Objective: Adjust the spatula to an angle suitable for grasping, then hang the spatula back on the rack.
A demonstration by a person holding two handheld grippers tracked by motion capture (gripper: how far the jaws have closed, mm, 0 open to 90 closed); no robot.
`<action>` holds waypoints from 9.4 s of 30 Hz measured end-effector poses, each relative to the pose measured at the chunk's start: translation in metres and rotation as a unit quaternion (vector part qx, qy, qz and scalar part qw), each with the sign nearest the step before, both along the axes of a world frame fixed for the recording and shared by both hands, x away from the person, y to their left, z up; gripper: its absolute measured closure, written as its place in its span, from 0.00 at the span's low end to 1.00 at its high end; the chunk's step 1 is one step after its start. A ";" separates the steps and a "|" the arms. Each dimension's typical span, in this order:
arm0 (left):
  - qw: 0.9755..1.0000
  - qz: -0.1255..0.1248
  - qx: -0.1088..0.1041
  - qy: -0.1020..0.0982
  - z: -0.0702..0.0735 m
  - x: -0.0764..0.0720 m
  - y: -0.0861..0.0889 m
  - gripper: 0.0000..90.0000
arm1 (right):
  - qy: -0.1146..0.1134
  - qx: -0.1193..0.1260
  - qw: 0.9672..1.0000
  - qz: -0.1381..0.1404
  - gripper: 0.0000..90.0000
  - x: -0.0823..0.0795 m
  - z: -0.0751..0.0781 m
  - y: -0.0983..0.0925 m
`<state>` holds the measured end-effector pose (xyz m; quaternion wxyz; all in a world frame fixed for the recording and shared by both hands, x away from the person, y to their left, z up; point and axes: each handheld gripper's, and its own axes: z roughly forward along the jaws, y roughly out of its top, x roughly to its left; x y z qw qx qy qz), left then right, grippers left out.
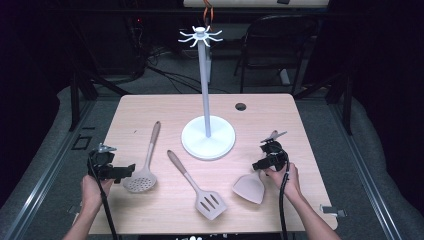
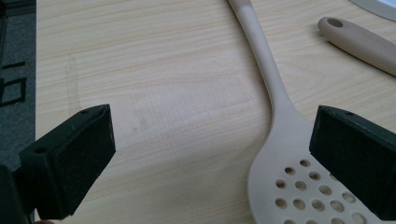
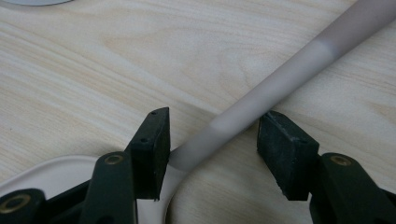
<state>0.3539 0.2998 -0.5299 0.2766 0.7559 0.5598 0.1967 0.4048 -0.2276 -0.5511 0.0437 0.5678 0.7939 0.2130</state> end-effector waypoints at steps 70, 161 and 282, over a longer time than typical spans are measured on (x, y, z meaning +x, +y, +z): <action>1.000 -0.009 0.008 0.001 0.000 0.000 -0.001 0.00 | 0.007 -0.081 0.996 0.023 0.81 0.011 0.010 -0.008; 0.986 -0.142 -0.065 -0.065 0.051 -0.013 -0.103 0.01 | -0.187 -0.019 0.963 0.192 0.87 -0.050 0.090 0.080; 0.904 -0.326 -0.205 -0.186 0.149 0.085 -0.222 0.85 | -0.211 0.043 0.962 0.165 0.03 -0.050 0.076 0.034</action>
